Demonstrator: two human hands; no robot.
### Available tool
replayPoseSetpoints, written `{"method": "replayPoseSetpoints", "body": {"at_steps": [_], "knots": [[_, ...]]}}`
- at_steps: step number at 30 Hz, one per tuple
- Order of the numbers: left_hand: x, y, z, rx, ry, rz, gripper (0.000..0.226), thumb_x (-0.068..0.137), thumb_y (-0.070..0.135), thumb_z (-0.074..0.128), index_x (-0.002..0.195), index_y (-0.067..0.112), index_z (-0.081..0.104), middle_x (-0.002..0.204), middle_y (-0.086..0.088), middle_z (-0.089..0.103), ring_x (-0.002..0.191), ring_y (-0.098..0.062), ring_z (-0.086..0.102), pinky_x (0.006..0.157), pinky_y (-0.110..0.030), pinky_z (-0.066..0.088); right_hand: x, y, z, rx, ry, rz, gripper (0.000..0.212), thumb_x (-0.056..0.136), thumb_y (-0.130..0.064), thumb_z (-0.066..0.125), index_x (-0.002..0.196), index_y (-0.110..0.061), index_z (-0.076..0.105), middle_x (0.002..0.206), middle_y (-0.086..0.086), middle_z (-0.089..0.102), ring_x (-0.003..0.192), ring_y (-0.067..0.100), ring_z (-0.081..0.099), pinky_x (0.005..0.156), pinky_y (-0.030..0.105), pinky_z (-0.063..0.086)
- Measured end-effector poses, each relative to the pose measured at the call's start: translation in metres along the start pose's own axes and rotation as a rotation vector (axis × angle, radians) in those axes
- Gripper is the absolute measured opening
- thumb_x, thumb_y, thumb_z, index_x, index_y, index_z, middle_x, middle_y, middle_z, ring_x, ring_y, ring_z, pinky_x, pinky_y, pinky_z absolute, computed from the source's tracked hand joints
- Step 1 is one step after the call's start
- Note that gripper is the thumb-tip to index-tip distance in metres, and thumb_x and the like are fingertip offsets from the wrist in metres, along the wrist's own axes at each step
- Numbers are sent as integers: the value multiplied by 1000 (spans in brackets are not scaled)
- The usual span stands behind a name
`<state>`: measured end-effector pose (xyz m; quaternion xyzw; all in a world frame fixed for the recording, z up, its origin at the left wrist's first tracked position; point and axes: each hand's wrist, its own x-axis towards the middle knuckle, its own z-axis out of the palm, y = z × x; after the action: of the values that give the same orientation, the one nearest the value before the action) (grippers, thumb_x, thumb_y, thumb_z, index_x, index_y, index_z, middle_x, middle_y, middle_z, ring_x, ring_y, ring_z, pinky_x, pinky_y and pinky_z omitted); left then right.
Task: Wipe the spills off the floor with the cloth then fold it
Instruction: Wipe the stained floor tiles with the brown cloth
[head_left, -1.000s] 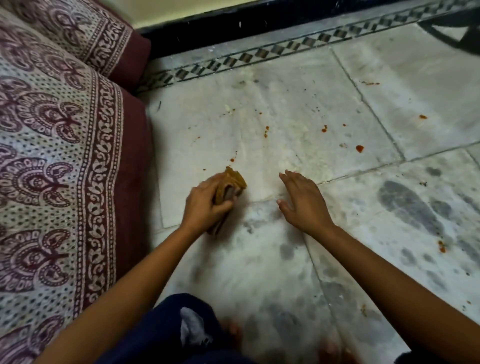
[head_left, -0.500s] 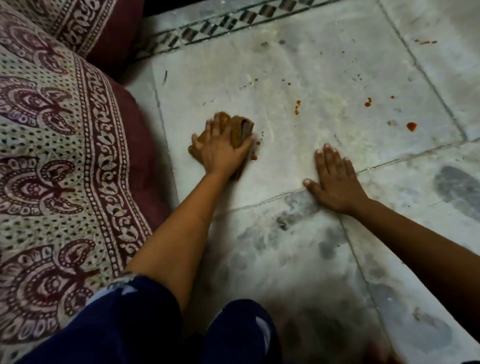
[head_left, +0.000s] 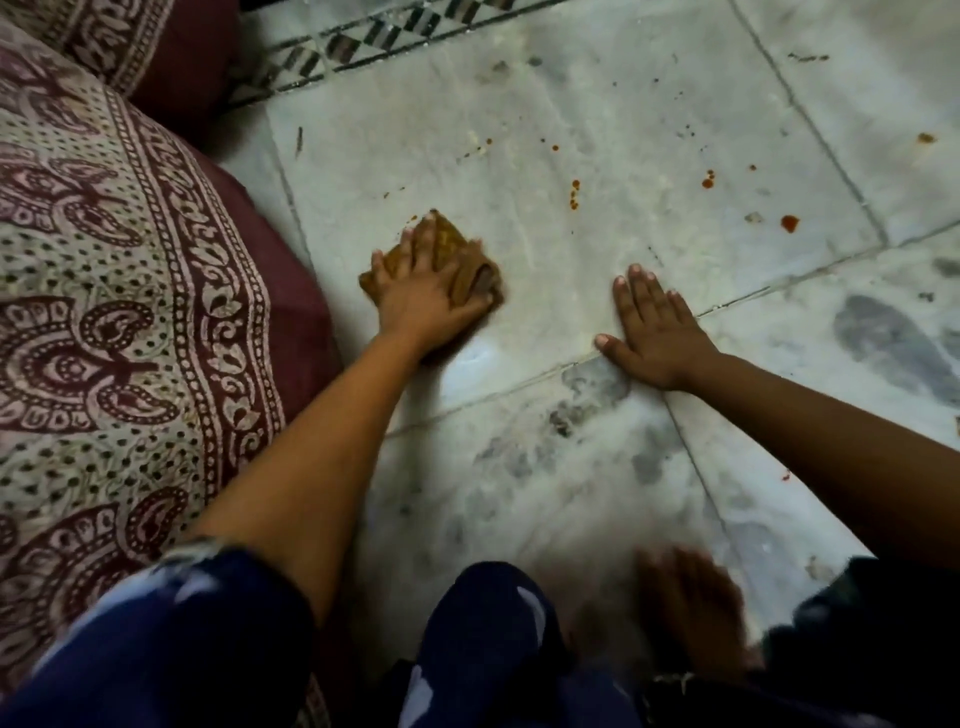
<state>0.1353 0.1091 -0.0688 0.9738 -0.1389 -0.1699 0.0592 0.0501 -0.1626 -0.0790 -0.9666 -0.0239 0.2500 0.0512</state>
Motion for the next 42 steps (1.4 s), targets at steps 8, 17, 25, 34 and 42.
{"method": "replayPoseSetpoints", "body": {"at_steps": [8,17,25,34,42], "knots": [[-37,39,25,101,86,373,74,79,77,29,145,44,23,160,-7,3,146,-30,2,111,-57,-2,-5,-2,19,89,259,-29,85,81,-62,5,149,-12,2,158,10,-4,145,20,-6,114,34,-8],[8,29,6,26,86,12,78,73,79,23,144,48,18,160,-8,-3,145,-34,-1,112,-58,-4,-4,-3,27,85,388,-41,75,89,-55,12,149,-9,8,157,12,5,145,21,1,114,32,-8],[-52,27,28,196,63,413,67,84,72,26,145,44,21,158,-6,12,144,-33,17,112,-57,11,27,0,10,168,443,50,73,91,-48,13,148,-4,8,157,16,8,146,25,5,117,38,-2],[7,48,-17,180,-25,104,65,89,62,40,146,36,26,160,0,8,143,-25,22,113,-41,22,29,-2,12,168,452,40,72,92,-47,16,147,-1,14,156,17,13,145,26,11,117,38,1],[-68,17,40,152,160,183,75,82,79,16,146,41,14,157,-9,14,144,-32,12,114,-49,5,42,5,6,181,528,-17,66,93,-40,22,148,-4,16,156,14,16,145,23,14,117,37,4]]}}
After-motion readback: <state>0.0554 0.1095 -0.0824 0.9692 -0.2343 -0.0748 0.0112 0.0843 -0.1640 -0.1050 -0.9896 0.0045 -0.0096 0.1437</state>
